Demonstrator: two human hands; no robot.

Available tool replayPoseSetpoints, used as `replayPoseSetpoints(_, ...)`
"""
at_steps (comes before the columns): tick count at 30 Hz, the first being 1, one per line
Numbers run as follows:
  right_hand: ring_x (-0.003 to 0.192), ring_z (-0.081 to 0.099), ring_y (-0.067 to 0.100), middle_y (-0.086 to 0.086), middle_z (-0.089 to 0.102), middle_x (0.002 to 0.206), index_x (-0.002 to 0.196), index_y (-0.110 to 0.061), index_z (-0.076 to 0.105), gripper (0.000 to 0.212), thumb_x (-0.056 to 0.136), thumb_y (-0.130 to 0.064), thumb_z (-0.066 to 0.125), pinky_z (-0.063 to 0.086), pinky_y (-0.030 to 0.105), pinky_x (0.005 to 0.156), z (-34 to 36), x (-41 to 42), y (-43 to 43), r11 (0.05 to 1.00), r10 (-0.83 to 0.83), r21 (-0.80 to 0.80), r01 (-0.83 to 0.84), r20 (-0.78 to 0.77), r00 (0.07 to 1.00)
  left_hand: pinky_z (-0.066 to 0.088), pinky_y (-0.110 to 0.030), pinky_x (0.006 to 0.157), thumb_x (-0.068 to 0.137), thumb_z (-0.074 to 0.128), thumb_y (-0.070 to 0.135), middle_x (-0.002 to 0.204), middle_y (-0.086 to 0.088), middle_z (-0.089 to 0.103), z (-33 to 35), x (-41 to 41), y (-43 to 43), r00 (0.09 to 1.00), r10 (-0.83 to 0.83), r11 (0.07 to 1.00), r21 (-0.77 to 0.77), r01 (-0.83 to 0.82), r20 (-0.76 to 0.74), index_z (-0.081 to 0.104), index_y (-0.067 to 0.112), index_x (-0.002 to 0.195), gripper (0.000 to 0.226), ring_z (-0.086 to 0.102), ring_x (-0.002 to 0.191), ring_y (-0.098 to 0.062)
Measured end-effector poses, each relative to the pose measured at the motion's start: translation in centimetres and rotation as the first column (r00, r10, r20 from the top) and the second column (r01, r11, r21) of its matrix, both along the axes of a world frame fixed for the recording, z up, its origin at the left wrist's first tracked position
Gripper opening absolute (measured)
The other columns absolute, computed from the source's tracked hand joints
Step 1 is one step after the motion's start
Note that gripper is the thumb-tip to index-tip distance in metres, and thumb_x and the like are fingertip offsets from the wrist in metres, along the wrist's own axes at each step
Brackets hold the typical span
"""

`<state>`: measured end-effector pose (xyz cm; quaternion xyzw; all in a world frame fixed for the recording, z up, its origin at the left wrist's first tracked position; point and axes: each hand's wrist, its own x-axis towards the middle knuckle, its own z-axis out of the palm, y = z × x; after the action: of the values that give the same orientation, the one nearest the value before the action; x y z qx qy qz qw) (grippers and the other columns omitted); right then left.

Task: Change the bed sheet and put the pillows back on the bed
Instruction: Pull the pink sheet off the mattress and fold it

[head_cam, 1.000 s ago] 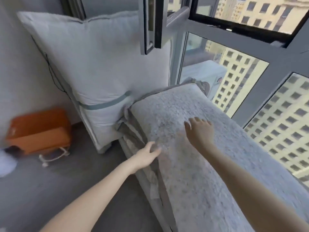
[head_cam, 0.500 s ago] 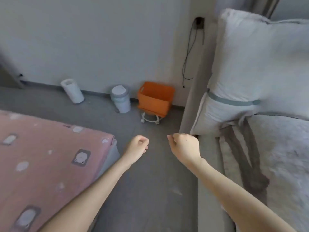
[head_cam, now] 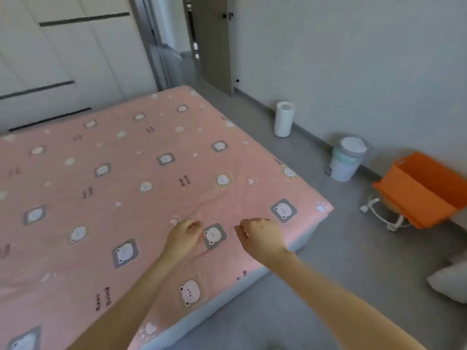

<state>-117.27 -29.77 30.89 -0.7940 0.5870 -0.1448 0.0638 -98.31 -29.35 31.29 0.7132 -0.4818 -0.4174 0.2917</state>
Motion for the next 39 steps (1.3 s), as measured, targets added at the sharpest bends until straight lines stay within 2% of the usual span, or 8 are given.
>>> replayPoseSetpoints(4, 0.041, 0.026, 0.018, -0.005, 0.024, 0.045, 0.051, -0.019, 0.028, 0.035, 0.083, -0.030, 0.038, 0.009, 0.020, 0.043, -0.6, 9.6, -1.8, 0.957, 0.289, -0.006, -0.289, -0.021, 0.957, 0.048, -0.033, 0.070, 0.092, 0.051, 0.012, 0.072, -0.009, 0.064, 0.1, 8.8, 3.3, 0.935, 0.346, 0.938, 0.005, -0.347, -0.078, 0.063, 0.010, 0.080, 0.017, 0.058, 0.066, -0.021)
replayPoseSetpoints(12, 0.035, 0.023, 0.015, -0.007, 0.021, 0.041, 0.051, -0.022, 0.026, 0.034, 0.079, -0.029, 0.045, -0.004, 0.014, 0.045, -2.8, 26.3, -1.6, 0.626, 0.780, 0.041, -0.779, -0.017, 0.626, 0.040, -0.025, 0.057, 0.093, 0.053, 0.015, 0.064, -0.004, 0.058, 0.5, 22.4, 14.0, 0.588, 0.809, 0.587, -0.018, -0.809, -0.025, 0.063, 0.008, 0.089, 0.013, 0.050, 0.055, -0.015)
replayPoseSetpoints(15, 0.034, 0.045, 0.021, 0.000, 0.045, 0.040, 0.050, -0.021, 0.033, 0.033, 0.076, -0.020, 0.055, 0.003, 0.016, 0.040, -2.8, 31.7, 0.3, 0.493, 0.870, 0.069, -0.867, -0.025, 0.493, 0.040, -0.022, 0.053, 0.092, 0.052, 0.013, 0.066, -0.005, 0.057, 0.6, 25.0, 18.3, 0.439, 0.898, 0.437, -0.039, -0.898, -0.038, 0.060, 0.009, 0.080, 0.015, 0.050, 0.056, -0.018)
replayPoseSetpoints(19, 0.071, 0.056, 0.029, 0.009, 0.057, 0.067, 0.069, -0.011, 0.050, 0.029, 0.094, -0.021, 0.041, 0.031, 0.031, 0.056, -4.1, 38.5, 4.7, 0.242, 0.970, 0.124, -0.962, -0.007, 0.243, 0.042, -0.029, 0.066, 0.092, 0.051, 0.015, 0.063, -0.003, 0.058, 0.4, 27.5, 24.8, 0.220, 0.974, 0.220, -0.016, -0.975, -0.044, 0.061, 0.016, 0.081, 0.015, 0.051, 0.057, -0.018)
replayPoseSetpoints(25, 0.062, 0.058, 0.028, 0.008, 0.060, 0.062, 0.056, -0.018, 0.046, 0.034, 0.089, -0.016, 0.053, 0.018, 0.025, 0.044, -3.4, 48.9, 14.3, 0.055, 0.997, 0.025, -0.998, -0.059, 0.053, 0.041, -0.026, 0.060, 0.092, 0.048, 0.013, 0.066, -0.004, 0.059, -0.7, 32.5, 35.1, -0.009, 0.999, -0.010, -0.015, -1.000, -0.051, 0.063, 0.010, 0.087, 0.015, 0.051, 0.059, -0.020)
replayPoseSetpoints(27, 0.073, 0.059, 0.029, 0.010, 0.063, 0.072, 0.062, -0.014, 0.049, 0.033, 0.094, -0.021, 0.046, 0.027, 0.029, 0.049, -3.5, 52.2, 17.8, 0.008, 0.998, 0.081, -0.997, -0.059, 0.003, 0.039, -0.025, 0.055, 0.092, 0.048, 0.011, 0.066, -0.006, 0.057, -0.9, 35.1, 38.4, -0.035, 0.998, -0.036, -0.028, -0.999, -0.054, 0.061, 0.010, 0.082, 0.017, 0.049, 0.059, -0.019)
replayPoseSetpoints(36, 0.066, 0.048, 0.028, 0.006, 0.056, 0.067, 0.068, -0.014, 0.047, 0.057, 0.080, -0.050, 0.003, 0.022, 0.030, 0.050, -7.9, 67.8, 29.9, 0.064, 0.998, 0.157, -0.986, -0.006, 0.064, 0.043, -0.031, 0.067, 0.094, 0.047, 0.018, 0.071, -0.003, 0.060, -4.0, 49.7, 50.5, -0.070, 0.996, -0.067, 0.061, -0.996, -0.049, 0.061, 0.016, 0.083, 0.018, 0.053, 0.066, -0.018)
replayPoseSetpoints(39, 0.075, 0.058, 0.028, 0.005, 0.063, 0.075, 0.077, -0.012, 0.059, 0.059, 0.089, -0.049, 0.014, 0.028, 0.029, 0.057, -9.5, 72.9, 33.0, 0.102, 0.995, 0.169, -0.980, -0.023, 0.099, 0.046, -0.031, 0.072, 0.096, 0.046, 0.020, 0.075, -0.003, 0.061, -6.0, 54.2, 52.7, -0.089, 0.994, -0.082, 0.106, -0.991, -0.061, 0.061, 0.015, 0.091, 0.017, 0.055, 0.070, -0.017)
